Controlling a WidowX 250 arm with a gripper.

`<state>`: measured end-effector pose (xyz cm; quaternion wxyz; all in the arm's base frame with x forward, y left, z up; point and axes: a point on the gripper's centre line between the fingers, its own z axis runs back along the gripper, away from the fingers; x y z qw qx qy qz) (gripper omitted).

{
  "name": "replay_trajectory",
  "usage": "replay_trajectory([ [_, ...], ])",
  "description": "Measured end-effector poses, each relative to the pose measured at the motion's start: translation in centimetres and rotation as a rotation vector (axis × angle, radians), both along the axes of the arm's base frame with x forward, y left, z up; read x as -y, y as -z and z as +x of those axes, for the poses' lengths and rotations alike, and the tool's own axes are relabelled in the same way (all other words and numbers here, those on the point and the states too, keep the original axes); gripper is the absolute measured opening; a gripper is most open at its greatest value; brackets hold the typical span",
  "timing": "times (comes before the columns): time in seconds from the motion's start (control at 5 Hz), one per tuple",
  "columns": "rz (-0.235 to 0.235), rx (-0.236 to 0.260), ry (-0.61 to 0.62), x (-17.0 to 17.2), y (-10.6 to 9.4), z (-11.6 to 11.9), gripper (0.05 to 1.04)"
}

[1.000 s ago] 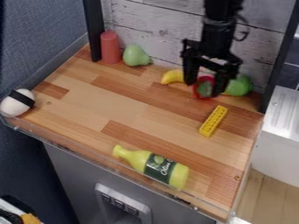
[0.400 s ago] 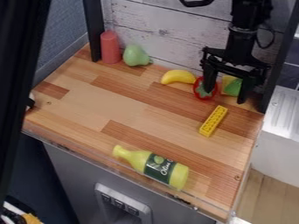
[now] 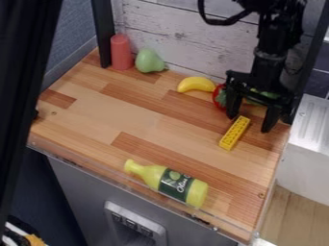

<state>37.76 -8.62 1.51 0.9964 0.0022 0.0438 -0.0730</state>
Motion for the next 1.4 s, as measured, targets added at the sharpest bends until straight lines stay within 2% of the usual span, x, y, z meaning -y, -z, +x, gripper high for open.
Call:
replay_trajectory([
  [0.2,-0.004,0.008,0.062,-0.6,0.5,0.0,0.998],
  [0.4,-0.007,0.010,0.090,-1.6,0.7,0.4,0.956],
  [0.8,-0.003,0.022,0.013,-3.5,0.7,1.1,0.359],
  [1.0,0.001,0.019,-0.036,-3.5,0.8,1.0,0.260],
  [1.2,0.007,0.015,-0.055,-3.5,0.5,1.1,0.259],
  [1.4,0.014,-0.015,-0.071,-4.2,-0.1,1.1,0.258],
])
